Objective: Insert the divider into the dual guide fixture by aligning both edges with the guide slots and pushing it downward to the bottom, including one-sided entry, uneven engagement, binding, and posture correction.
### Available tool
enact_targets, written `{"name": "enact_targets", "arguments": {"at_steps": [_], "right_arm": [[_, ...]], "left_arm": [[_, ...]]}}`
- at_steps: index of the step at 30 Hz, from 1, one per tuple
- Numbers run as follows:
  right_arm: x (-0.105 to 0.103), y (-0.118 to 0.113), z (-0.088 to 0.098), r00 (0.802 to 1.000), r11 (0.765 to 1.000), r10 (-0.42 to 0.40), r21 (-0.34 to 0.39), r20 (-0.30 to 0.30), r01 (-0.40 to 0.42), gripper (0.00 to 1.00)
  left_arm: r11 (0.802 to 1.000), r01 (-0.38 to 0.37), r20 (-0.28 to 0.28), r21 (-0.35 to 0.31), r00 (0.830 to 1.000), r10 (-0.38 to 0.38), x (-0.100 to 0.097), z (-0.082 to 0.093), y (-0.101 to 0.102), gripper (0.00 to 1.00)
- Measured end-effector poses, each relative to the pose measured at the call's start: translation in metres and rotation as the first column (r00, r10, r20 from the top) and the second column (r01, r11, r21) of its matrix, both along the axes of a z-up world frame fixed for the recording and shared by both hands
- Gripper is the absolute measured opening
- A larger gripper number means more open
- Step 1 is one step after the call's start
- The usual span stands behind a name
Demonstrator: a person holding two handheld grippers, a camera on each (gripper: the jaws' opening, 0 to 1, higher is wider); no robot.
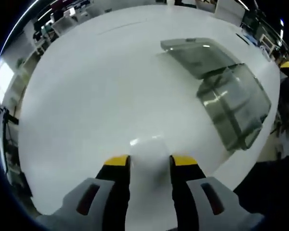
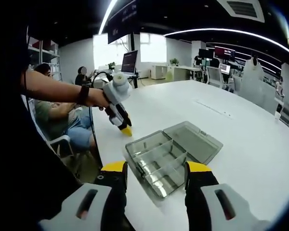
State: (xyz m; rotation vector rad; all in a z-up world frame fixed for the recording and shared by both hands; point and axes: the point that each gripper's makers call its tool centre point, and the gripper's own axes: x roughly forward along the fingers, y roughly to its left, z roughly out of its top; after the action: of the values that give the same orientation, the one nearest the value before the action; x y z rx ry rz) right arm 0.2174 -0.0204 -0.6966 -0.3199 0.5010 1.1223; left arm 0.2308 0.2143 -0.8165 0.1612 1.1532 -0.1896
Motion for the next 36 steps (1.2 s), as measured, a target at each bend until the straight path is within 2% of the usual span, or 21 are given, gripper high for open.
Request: {"name": "enact_targets", "arguments": {"at_steps": [11, 16, 21, 36], "right_arm": [[-0.0009, 0.0006, 0.0002, 1.000, 1.000, 0.000, 0.000, 0.001, 0.000, 0.44], [-0.0007, 0.0035, 0.0008, 1.000, 1.000, 0.003, 0.001, 0.000, -0.003, 0.44], [0.0002, 0.0055, 0.0021, 1.000, 1.000, 0.012, 0.000, 0.006, -0.012, 0.44], [-0.0009, 0.0077, 0.0020, 1.000, 1.000, 0.025, -0.007, 0.003, -0.025, 0.44]], "left_arm": [[1.000, 0.000, -0.031, 0.003, 1.000, 0.000, 0.0003, 0.0000, -0.0008, 0.30], [1.000, 0.015, 0.009, -0.008, 1.000, -0.015, -0.0005, 0.0008, -0.0009, 0.29], [1.000, 0.026, 0.016, -0.015, 1.000, -0.026, -0.0024, 0.0006, -0.0018, 0.28], [0.997, 0.061, 0.093, -0.049, 0.994, -0.056, -0.0022, 0.0095, -0.0095, 0.28]]}}
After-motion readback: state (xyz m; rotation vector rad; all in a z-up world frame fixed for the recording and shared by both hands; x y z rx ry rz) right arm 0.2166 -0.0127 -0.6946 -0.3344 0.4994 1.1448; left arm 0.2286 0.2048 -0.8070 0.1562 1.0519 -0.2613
